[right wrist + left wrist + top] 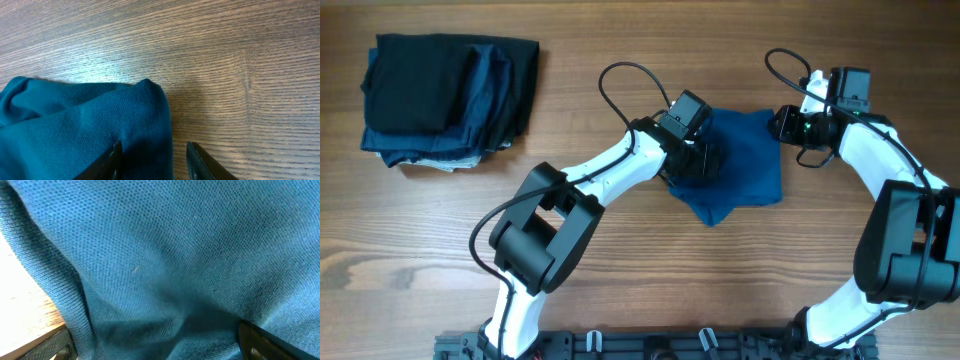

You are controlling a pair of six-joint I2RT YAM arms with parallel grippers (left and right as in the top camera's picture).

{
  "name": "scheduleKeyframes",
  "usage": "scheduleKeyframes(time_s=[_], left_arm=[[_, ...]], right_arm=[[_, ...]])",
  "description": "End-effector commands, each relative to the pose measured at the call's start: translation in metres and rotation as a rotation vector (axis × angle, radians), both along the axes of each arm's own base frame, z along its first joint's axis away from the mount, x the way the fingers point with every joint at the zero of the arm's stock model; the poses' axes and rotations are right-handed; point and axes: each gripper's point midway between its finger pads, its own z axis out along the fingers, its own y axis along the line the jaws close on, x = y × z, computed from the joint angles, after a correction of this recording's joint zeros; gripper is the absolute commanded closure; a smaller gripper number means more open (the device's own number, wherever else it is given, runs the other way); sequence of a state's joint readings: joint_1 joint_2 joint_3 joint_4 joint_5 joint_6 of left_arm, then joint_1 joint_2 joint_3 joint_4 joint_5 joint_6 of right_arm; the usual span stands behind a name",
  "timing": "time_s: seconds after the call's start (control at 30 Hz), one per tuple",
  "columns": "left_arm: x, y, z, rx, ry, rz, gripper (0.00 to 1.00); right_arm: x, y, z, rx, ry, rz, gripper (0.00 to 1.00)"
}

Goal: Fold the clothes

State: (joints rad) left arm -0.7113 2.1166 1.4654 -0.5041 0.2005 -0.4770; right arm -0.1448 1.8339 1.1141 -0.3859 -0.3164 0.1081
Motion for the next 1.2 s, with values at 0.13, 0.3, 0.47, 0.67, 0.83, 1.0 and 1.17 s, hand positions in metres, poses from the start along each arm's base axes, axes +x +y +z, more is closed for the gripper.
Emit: scheduleKeyframes(time_s=[0.13,0.3,0.47,0.67,0.83,1.0,1.17], left_arm=[[-0.022,0.006,-0.04,0.039,0.113,0.011,0.0],[-0.026,0.01,-0.058,0.064,0.149,0.035,0.13],[-0.026,0.013,-0.065,0.081,0.153,0.041,0.45],[-0.025,0.017,-0.066,0.096,0.15,0.048,0.92],[-0.025,0.018,-0.066,0.1,0.155,0.049,0.96],[-0.007,0.021,-0.034,0.095,0.057,0.074,0.96],[0.031,0.026,0.041,0.066,-0.155,0.144,0.96]], right_arm=[[-0.005,0.003,-0.011,-0.001,0.029,0.005,0.59],[-0.005,0.003,-0.011,-0.001,0.029,0.005,0.59],[-0.005,0.003,-0.011,-0.001,0.029,0.005,0.59],[-0.005,0.003,-0.011,-0.001,0.029,0.004,0.59],[-0.001,0.001,-0.007,0.023,0.023,-0.046,0.7],[0.017,-0.049,0.035,-0.04,-0.072,-0.228,0.46],[0.013,-0.092,0.062,-0.066,-0.13,-0.323,0.01]])
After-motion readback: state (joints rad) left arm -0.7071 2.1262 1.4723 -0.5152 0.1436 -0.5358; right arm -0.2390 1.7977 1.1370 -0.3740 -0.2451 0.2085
